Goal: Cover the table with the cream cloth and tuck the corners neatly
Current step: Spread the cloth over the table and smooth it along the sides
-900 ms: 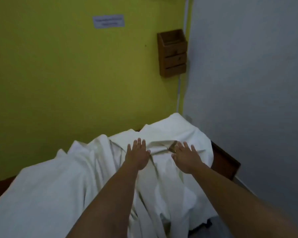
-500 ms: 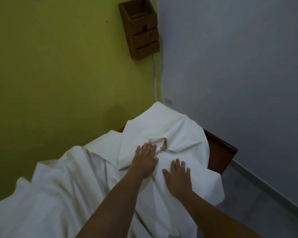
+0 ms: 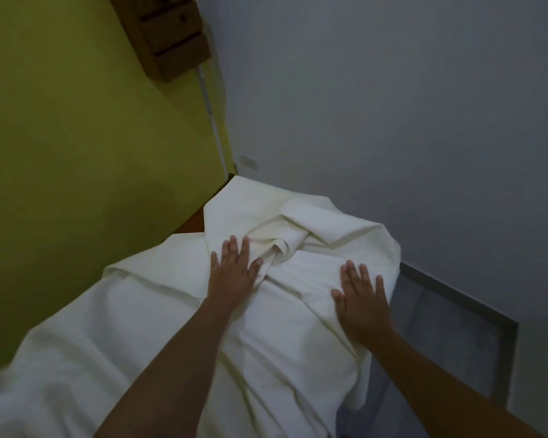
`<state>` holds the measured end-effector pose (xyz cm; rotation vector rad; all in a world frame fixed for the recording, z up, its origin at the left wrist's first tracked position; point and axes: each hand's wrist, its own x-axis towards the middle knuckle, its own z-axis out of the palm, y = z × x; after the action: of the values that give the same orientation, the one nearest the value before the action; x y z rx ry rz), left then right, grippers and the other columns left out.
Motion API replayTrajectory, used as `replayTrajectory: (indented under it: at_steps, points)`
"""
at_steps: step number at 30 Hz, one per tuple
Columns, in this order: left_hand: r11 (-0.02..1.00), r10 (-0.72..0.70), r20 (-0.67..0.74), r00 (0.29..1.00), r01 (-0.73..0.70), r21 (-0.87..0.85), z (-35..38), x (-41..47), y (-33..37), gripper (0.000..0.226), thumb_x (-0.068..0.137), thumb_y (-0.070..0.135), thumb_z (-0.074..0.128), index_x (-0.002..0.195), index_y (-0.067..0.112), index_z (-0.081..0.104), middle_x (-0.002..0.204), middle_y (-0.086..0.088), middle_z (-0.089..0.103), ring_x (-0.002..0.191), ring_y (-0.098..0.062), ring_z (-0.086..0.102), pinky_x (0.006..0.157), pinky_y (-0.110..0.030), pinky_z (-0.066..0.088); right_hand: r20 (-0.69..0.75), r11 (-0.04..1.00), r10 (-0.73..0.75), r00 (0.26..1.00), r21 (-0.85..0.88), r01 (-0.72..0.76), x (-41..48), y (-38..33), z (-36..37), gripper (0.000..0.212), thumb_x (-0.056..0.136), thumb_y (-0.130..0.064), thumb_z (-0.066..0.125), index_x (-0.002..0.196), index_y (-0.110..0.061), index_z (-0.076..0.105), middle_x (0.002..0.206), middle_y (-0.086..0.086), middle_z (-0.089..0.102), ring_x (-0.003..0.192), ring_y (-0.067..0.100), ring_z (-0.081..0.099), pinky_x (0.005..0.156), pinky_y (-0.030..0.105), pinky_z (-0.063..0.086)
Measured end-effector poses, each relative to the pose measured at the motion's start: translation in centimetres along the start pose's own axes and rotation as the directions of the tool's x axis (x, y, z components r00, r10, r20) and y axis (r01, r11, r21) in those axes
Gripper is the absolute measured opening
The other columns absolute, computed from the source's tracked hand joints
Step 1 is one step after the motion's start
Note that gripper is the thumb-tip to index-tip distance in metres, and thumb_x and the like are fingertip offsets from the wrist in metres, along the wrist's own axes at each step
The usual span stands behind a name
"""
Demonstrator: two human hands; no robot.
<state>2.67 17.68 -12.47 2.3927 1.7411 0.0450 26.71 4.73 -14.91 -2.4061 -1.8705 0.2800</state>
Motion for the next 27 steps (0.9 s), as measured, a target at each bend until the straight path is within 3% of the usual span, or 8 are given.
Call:
replayTrajectory:
  at_steps: [2,5,9,13,18,21,24,27]
  points:
    - [1.000,0.015,-0.011,1.000,-0.015,-0.019,0.4,0.0,1.0,0.101,0.074,0.068,-0.029,0.152,0.016,0.008,0.159,-0.014,0.012,0.147,-0.029,0.012,0.117,-0.051,0.009,-0.023,0.999,0.034,0.999,-0.005,-0.034,-0.5,0.6,-0.3,0.084,0.090,-0.054,-0.014,0.147,-0.008,0.027,0.156,0.008,0.024,0.145,0.028,0.018,0.116,0.054,0.010]
    - [0.999,0.030,-0.138,0.990,-0.028,0.019,0.6,-0.7,2.7,0.076,0.095,0.055,-0.004,0.150,0.009,0.021,0.156,-0.016,0.024,0.145,-0.030,0.022,0.116,-0.051,0.012,-0.044,0.998,0.054,0.998,0.039,-0.052,-0.8,0.0,-1.0,0.084,0.085,-0.053,-0.012,0.150,-0.008,0.017,0.159,0.007,0.011,0.147,0.025,0.004,0.116,0.048,-0.007]
    - [0.991,0.133,-0.212,0.968,-0.125,0.050,1.4,-1.1,5.0,0.062,0.099,0.044,0.016,0.151,0.009,0.017,0.159,-0.011,0.015,0.148,-0.023,0.011,0.119,-0.047,0.003,-0.086,0.970,0.166,0.982,0.196,-0.147,1.4,-1.9,-2.2,0.075,0.090,-0.050,-0.006,0.150,-0.009,0.013,0.159,0.006,0.009,0.147,0.021,0.000,0.114,0.042,-0.015]
    - [0.993,0.107,-0.109,0.988,-0.101,0.061,1.6,1.1,5.7,0.066,0.095,0.045,0.006,0.151,0.011,0.009,0.160,-0.007,0.010,0.148,-0.021,0.008,0.118,-0.043,-0.002,0.038,0.960,0.250,0.968,0.125,-0.253,4.2,-1.0,-1.7,0.064,0.099,-0.047,0.010,0.151,-0.010,0.007,0.160,0.004,0.005,0.147,0.022,-0.005,0.112,0.051,-0.015]
    - [0.989,0.103,-0.089,0.991,-0.092,0.118,1.3,4.4,5.4,0.067,0.090,0.047,-0.003,0.148,0.013,-0.006,0.161,-0.005,0.001,0.149,-0.018,-0.001,0.116,-0.042,-0.008,0.023,0.967,0.251,0.968,0.046,-0.252,5.7,3.0,-1.5,0.079,0.087,-0.058,-0.008,0.151,-0.012,0.002,0.160,0.004,0.002,0.147,0.022,-0.006,0.110,0.055,-0.017]
    - [0.989,0.104,-0.146,0.984,-0.087,0.124,1.2,4.3,6.1,0.065,0.095,0.045,0.006,0.150,0.011,0.004,0.161,-0.007,0.007,0.148,-0.019,0.003,0.118,-0.044,-0.004,0.022,0.973,0.221,0.975,0.065,-0.222,5.3,3.9,-1.5,0.087,0.079,-0.058,-0.016,0.151,-0.012,0.001,0.160,0.006,0.001,0.147,0.023,-0.006,0.112,0.053,-0.015]
    - [0.999,0.039,-0.204,0.978,-0.039,0.006,1.7,2.2,7.6,0.067,0.097,0.050,0.009,0.151,0.011,0.002,0.159,-0.005,-0.002,0.148,-0.017,-0.004,0.118,-0.042,-0.007,-0.005,0.969,0.215,0.977,0.127,-0.213,4.9,3.0,-1.9,0.086,0.081,-0.056,-0.012,0.150,-0.008,0.005,0.160,0.009,0.005,0.147,0.025,-0.002,0.115,0.052,-0.008]
    - [0.978,-0.157,-0.162,0.974,0.130,-0.165,2.6,0.6,8.3,0.077,0.092,0.060,-0.002,0.152,0.012,-0.004,0.160,-0.005,-0.005,0.148,-0.016,-0.009,0.119,-0.040,-0.007,-0.112,0.982,0.125,0.986,0.152,-0.108,4.8,0.4,-2.1,0.073,0.093,-0.050,0.010,0.146,-0.004,0.027,0.154,0.015,0.026,0.144,0.030,0.021,0.115,0.055,0.007]
